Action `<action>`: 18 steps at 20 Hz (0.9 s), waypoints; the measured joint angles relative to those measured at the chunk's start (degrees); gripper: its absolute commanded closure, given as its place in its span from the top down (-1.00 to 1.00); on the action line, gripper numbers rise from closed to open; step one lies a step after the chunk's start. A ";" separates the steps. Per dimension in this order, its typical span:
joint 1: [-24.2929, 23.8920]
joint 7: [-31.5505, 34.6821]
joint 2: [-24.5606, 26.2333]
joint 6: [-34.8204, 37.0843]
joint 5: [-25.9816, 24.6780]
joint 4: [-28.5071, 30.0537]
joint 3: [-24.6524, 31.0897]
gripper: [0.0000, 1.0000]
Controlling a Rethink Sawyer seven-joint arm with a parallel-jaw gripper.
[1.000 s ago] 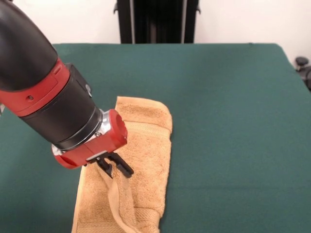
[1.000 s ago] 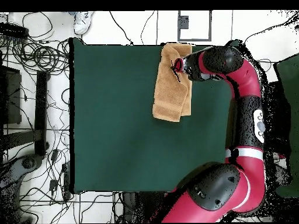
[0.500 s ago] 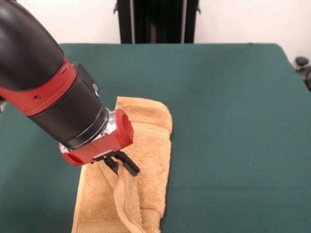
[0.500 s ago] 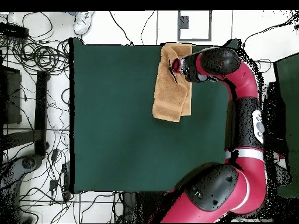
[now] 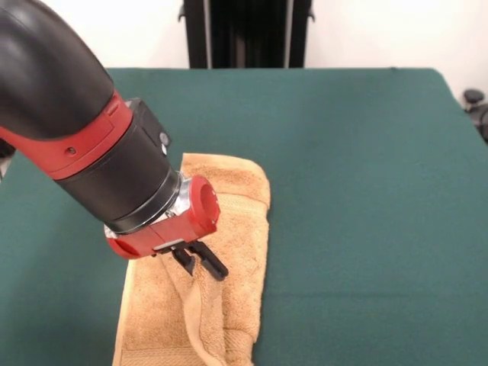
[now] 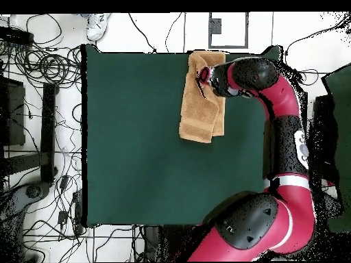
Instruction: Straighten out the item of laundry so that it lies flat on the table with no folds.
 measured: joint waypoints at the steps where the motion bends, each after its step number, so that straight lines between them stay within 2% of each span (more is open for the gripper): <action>1: 0.15 1.10 -0.59 -1.69 0.61 1.25 -0.76 -1.00; 11: 1.46 6.76 -2.87 -7.98 4.37 6.44 -3.20 -1.00; 18: 3.52 9.21 -4.36 -8.51 5.26 7.74 -5.60 -1.00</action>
